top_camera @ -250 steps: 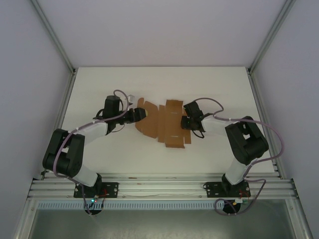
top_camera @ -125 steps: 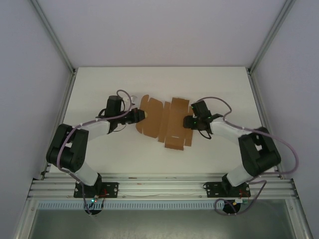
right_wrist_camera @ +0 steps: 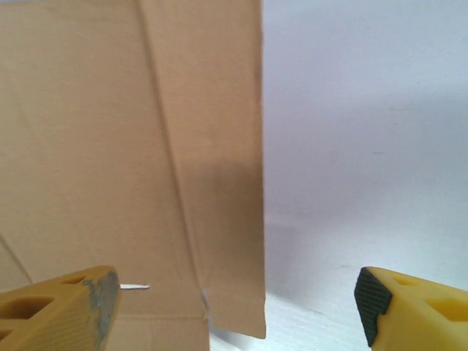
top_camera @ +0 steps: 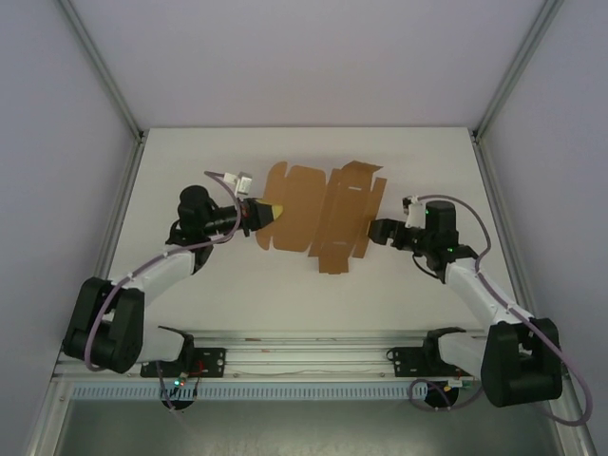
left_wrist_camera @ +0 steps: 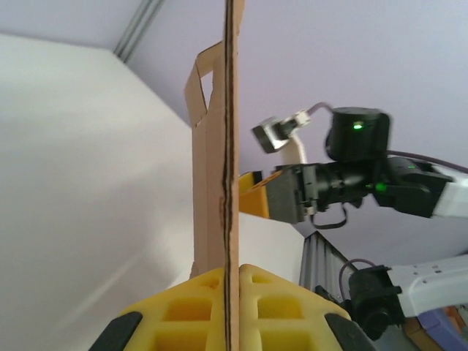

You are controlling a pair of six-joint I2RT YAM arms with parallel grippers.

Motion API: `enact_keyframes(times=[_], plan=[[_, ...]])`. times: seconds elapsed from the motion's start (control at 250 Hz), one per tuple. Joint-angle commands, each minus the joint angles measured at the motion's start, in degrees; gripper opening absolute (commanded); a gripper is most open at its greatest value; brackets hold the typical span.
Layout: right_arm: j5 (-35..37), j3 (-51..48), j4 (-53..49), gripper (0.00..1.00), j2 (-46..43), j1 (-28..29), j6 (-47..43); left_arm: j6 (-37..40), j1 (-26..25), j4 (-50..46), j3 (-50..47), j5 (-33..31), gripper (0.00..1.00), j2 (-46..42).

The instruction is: Assemble paper box

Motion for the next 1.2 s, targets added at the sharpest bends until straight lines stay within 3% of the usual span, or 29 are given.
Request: enact_keyframes(times=[0.0,0.152,0.276,0.424,0.52,0.64,0.744,0.915,1.039,1.067,1.123,1.139,1.195], plan=[[-10.46,-1.97,8.13,0.82,-1.85,-0.9,-0.43,-0.94,-0.07,8.01,-1.68,4.94,0.0,-3.61],[-13.97,-3.12,12.35,0.79,-2.84,-1.93,-0.23,-0.75,-0.16,6.31,-2.7,4.55,0.0,-9.07],[-19.47,-3.18,15.45,0.65,-3.64,-2.04,-0.37,1.34,-0.32,2.17,-2.74,3.16,0.0,-12.72],[-23.77,-3.11,17.06,0.57,-5.26,-2.05,-1.56,1.49,-0.46,1.2,-2.75,2.33,0.0,-14.4],[-24.68,-2.55,15.92,0.42,-5.97,-2.0,-2.31,1.98,-0.5,-0.35,-2.28,1.34,0.0,-14.62],[-23.41,-2.28,13.61,0.22,-7.24,-2.05,-3.34,2.98,-0.51,-2.61,-2.17,-1.56,0.0,-15.01],[-20.16,-1.67,8.9,0.19,-8.23,-2.03,-5.38,4.0,-0.52,-5.54,-2.17,-6.01,0.0,-15.7],[-16.5,-0.72,5.69,0.0,-7.98,-2.06,-6.33,4.61,-0.5,-7.95,-2.52,-8.93,0.0,-15.94],[-10.78,1.67,0.16,0.0,-6.07,-1.85,-7.93,7.04,-0.5,-14.61,-2.15,-13.4,0.0,-15.81],[-9.8,2.29,-1.33,0.0,-5.7,-1.58,-8.75,7.27,-0.51,-16.38,-2.05,-15.02,0.23,-15.75],[-7.57,3.04,-3.42,0.0,-4.3,-0.68,-10.19,8.37,-0.47,-21.72,-1.59,-19.4,0.95,-15.43],[-6.85,3.25,-3.9,0.0,-3.84,-0.36,-10.56,8.51,-0.51,-23.56,-1.41,-21.23,0.99,-15.24],[-4.7,4.05,-5.54,0.0,-1.65,0.78,-11.79,8.79,-0.47,-30.95,-0.32,-29.31,1.0,-14.9]])
